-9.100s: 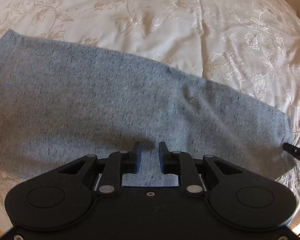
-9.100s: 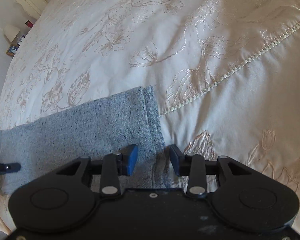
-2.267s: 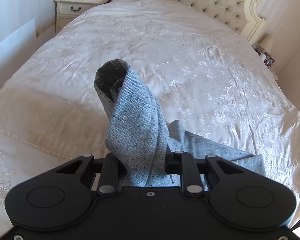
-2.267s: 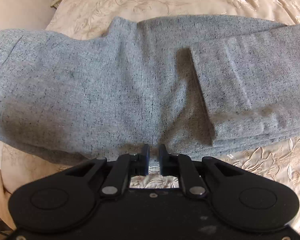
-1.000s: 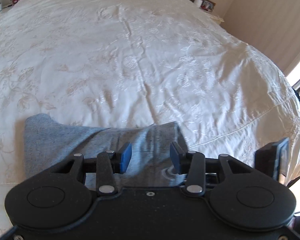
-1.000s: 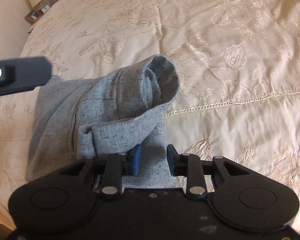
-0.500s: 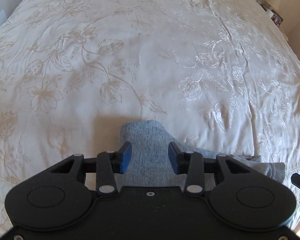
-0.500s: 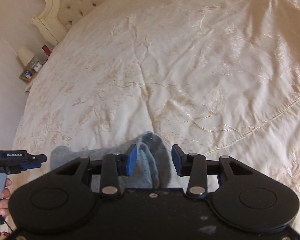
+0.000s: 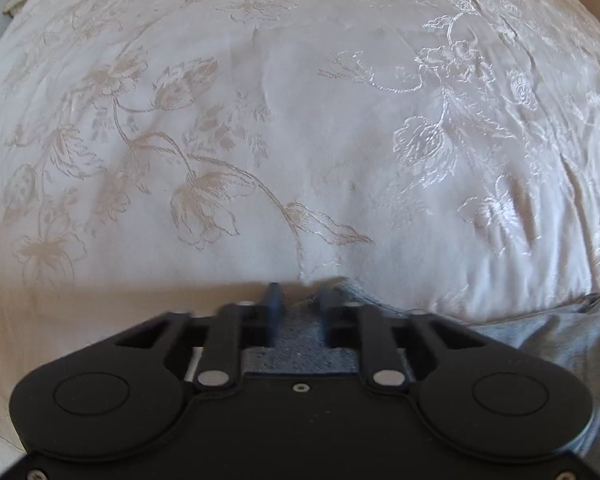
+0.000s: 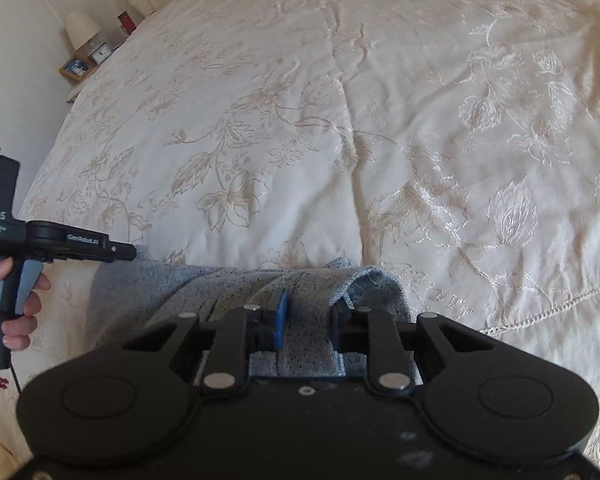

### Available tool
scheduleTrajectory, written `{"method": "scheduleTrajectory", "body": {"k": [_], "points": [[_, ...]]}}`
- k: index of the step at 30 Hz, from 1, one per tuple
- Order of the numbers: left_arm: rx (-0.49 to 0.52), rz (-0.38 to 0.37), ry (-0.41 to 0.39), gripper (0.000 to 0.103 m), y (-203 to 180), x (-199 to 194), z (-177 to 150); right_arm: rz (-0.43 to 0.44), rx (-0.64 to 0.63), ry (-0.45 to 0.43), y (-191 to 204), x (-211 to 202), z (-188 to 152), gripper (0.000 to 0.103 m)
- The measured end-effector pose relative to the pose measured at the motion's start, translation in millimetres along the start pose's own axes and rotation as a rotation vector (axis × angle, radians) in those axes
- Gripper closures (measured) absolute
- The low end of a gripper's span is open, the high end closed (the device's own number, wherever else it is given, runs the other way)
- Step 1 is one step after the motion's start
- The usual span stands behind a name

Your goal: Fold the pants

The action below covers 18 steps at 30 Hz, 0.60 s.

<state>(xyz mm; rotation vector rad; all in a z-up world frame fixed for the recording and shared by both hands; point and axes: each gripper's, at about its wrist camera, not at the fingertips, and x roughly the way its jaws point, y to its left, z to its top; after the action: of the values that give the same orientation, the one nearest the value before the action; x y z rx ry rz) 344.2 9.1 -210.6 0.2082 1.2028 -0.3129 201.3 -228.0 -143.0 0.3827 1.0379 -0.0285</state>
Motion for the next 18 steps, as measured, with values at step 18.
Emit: {"method": "scheduleTrajectory", "body": {"k": [18], "points": [[-0.145, -0.148, -0.118, 0.095, 52.4, -84.3, -35.3, -0.109, 0.008, -0.057, -19.9, -12.2, 5.8, 0.068]]}}
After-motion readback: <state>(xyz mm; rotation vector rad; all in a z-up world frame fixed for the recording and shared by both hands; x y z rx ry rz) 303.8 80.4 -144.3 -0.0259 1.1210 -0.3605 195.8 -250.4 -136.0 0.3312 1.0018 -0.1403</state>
